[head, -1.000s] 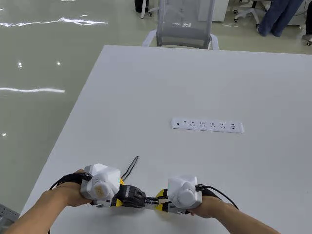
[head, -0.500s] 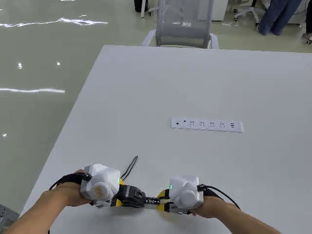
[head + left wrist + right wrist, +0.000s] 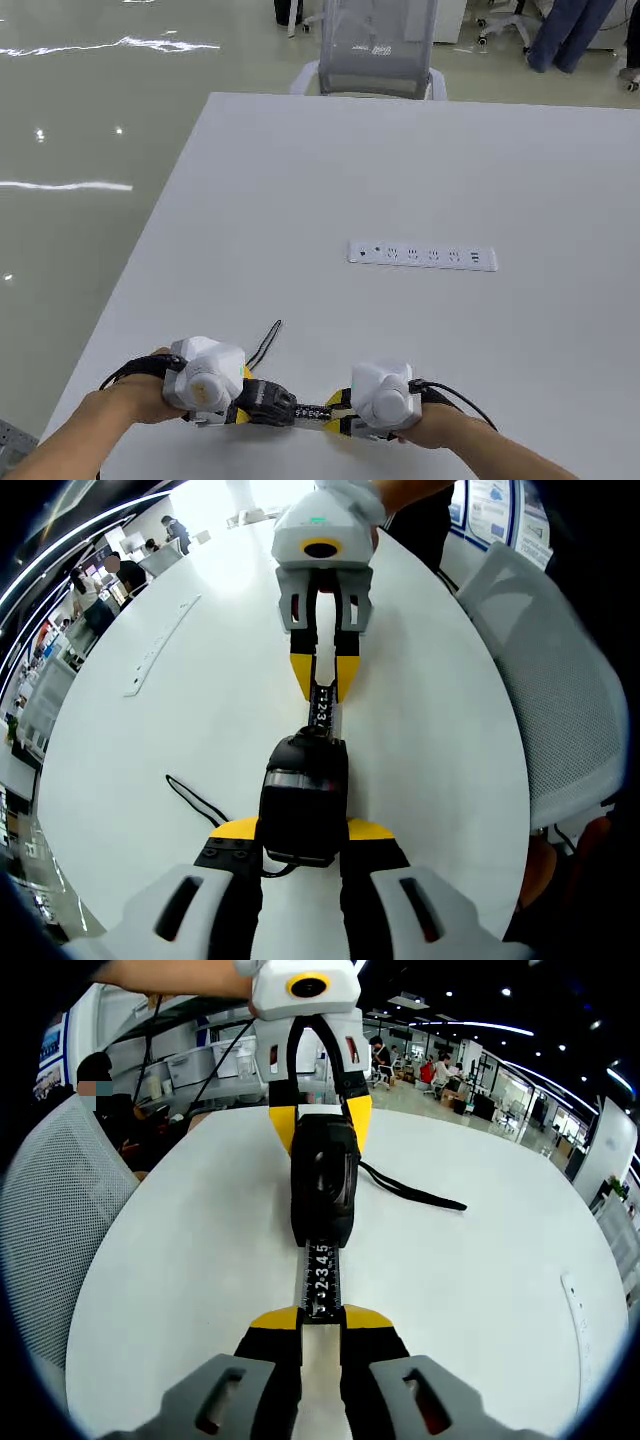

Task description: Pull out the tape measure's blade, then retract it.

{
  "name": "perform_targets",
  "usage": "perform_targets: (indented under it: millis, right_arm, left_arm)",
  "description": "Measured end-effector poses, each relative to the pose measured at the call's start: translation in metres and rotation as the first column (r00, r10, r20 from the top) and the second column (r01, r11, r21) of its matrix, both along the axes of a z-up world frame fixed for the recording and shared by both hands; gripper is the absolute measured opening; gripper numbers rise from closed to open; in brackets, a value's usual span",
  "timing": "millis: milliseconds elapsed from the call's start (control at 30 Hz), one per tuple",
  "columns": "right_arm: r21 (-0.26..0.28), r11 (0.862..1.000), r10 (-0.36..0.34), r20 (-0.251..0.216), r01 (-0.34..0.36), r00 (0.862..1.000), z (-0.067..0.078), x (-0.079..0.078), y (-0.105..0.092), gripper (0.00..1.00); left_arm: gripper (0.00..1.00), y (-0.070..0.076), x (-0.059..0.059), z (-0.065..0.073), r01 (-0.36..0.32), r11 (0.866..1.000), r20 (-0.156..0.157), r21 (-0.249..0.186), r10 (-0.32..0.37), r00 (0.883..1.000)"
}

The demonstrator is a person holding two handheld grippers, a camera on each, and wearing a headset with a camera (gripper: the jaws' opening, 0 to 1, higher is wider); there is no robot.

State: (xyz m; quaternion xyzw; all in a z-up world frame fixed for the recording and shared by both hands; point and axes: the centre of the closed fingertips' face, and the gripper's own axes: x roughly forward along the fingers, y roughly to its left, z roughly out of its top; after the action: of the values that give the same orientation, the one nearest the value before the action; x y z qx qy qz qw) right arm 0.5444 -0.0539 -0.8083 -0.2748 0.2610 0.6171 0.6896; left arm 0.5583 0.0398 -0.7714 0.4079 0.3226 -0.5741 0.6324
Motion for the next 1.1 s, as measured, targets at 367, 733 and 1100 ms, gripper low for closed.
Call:
perform_targets:
  millis: [367, 733, 1100]
  right_arm:
    - [0.001, 1.000, -0.003, -0.003, 0.003, 1.000, 0.000, -0.001, -0.005, 0.12]
    - [0.005, 1.000, 0.001, -0.009, -0.001, 1.000, 0.001, -0.002, -0.009, 0.12]
    - [0.001, 1.000, 0.005, -0.010, -0.005, 1.000, 0.001, -0.002, -0.015, 0.12]
  left_arm:
    - [0.25, 0.000, 0.000, 0.000, 0.002, 1.000, 0.000, 0.001, -0.002, 1.000]
    - [0.25, -0.001, 0.001, 0.000, 0.003, 1.000, -0.001, -0.001, -0.003, 1.000]
    - [0.25, -0.001, 0.001, 0.000, 0.004, 1.000, -0.002, -0.001, -0.004, 1.000]
